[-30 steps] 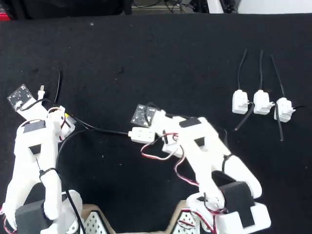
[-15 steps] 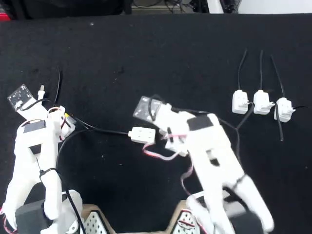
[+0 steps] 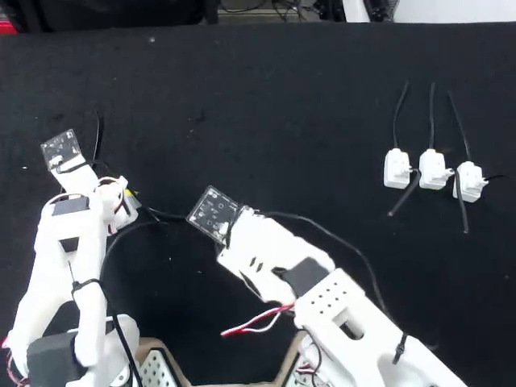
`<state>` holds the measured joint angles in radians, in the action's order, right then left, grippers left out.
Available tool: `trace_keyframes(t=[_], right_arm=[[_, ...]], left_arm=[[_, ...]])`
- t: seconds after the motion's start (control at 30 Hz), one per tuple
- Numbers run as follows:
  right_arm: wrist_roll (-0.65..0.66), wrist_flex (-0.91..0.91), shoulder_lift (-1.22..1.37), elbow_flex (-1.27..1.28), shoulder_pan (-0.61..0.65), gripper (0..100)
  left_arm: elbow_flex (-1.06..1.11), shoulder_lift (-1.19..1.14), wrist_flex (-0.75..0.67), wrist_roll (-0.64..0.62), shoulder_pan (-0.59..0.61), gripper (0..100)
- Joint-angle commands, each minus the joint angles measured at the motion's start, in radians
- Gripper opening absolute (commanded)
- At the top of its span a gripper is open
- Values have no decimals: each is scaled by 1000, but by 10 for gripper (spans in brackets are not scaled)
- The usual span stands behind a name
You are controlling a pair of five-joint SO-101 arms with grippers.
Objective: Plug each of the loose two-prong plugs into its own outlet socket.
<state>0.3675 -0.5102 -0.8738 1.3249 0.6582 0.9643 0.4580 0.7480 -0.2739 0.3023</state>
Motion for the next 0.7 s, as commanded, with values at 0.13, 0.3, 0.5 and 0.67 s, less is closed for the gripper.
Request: trace_keyframes(t=[0.13, 0.3, 0.5, 0.67], right_arm=[[-26, 207, 13, 105, 17, 11], [-44, 232, 18, 111, 21, 11], [-107, 232, 19, 113, 150, 11], [-109, 232, 19, 113, 167, 11]], left_arm=[[134, 296, -5, 12, -107, 230], [254, 548, -6, 12, -188, 230], [380, 815, -5, 12, -265, 230], [466, 999, -5, 12, -275, 230]])
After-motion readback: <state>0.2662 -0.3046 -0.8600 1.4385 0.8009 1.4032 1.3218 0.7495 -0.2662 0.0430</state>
